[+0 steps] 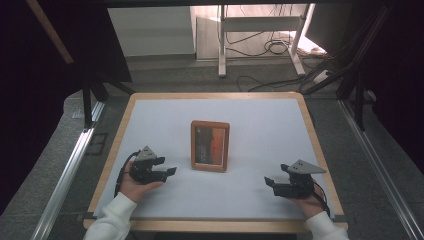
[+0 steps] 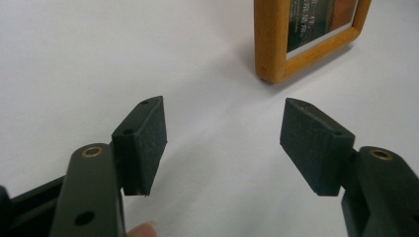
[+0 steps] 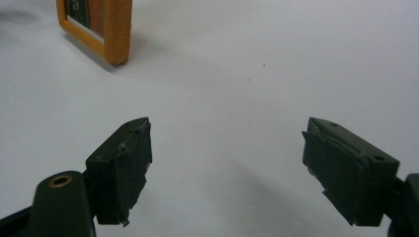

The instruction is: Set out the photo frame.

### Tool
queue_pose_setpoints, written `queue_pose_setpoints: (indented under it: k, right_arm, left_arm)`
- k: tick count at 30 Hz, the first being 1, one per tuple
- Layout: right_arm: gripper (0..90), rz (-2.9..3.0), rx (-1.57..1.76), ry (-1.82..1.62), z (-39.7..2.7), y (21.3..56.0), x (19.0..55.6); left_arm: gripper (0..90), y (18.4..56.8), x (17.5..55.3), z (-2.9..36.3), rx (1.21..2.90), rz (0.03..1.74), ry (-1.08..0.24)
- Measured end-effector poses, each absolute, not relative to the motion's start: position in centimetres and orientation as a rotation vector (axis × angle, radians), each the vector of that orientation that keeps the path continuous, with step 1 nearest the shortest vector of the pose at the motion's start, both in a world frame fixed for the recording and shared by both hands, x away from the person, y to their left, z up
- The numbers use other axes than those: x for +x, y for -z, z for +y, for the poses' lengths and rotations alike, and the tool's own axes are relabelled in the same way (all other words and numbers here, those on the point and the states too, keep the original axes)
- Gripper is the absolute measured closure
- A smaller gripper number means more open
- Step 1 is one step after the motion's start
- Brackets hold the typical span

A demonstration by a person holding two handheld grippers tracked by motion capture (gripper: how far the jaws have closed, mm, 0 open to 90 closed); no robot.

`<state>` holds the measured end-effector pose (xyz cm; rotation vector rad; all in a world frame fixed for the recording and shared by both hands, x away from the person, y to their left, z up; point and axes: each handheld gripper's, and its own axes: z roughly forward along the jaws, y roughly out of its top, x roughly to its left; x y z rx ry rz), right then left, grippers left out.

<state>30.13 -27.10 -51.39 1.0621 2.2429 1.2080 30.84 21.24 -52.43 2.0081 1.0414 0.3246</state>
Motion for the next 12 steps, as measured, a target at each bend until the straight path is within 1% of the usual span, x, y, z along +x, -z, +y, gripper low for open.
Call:
queue_pose_setpoints:
  k: [12]
  right_arm:
    - [17.6, 2.225, 1.049, -1.23, -27.05, 51.29, 30.55]
  left_arm:
    - [32.2, 52.86, 31.04, 21.05, 2.03, 1.046, -0.336]
